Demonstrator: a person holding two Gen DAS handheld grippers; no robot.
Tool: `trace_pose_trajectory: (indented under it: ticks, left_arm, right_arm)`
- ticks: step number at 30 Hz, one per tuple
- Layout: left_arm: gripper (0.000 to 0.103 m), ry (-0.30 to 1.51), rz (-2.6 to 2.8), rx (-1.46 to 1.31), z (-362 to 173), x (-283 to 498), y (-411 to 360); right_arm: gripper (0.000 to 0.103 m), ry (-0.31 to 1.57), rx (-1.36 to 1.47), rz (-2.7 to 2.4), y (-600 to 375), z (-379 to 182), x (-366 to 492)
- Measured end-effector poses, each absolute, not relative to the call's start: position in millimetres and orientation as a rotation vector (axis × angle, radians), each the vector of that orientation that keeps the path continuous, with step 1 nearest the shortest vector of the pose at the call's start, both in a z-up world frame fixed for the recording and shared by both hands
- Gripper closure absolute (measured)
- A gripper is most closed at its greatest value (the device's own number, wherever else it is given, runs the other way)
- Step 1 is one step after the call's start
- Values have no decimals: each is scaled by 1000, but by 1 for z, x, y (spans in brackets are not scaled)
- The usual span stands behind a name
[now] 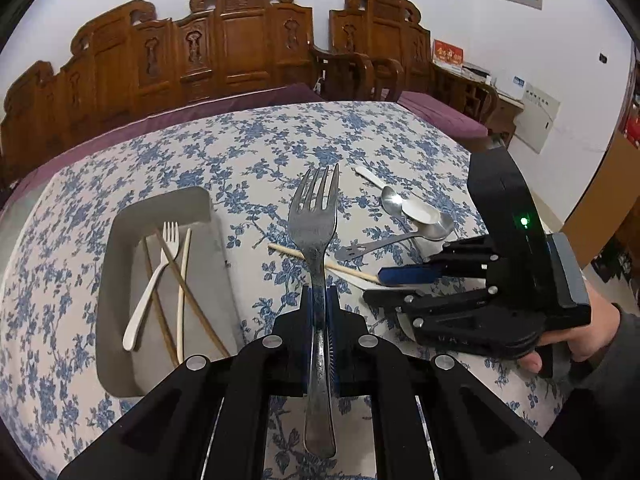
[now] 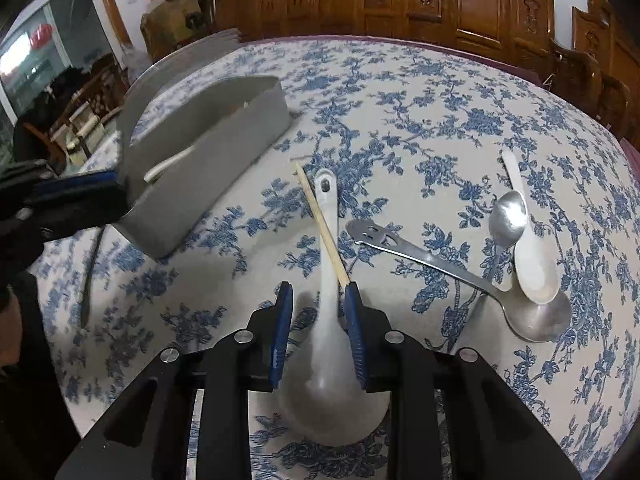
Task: Organize utensils
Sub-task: 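Lift the steel fork with the left tool while the right lifts the white spoon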
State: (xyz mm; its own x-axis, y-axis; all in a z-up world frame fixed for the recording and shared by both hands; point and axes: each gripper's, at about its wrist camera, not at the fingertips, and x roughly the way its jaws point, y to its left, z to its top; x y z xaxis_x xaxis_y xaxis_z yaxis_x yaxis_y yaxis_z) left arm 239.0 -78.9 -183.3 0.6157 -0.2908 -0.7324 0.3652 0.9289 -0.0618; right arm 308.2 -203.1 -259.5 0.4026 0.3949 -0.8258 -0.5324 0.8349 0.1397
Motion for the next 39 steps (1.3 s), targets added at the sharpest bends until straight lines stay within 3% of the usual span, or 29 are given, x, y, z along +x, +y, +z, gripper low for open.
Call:
trace_pose_trajectory:
  ticks: [25,35,39]
  left_arm:
    - [97,821,-382,57,-190,237,-67]
    - [97,813,-377,47,-187,236,-63]
    - [97,811,-382,49,-187,235,-63]
  right_arm:
    - [75,974,-325,489,-181,-269,311]
    - [75,1089,-305,494,-187,-266,309]
    - [91,1085,-261,501,-189,-267,311]
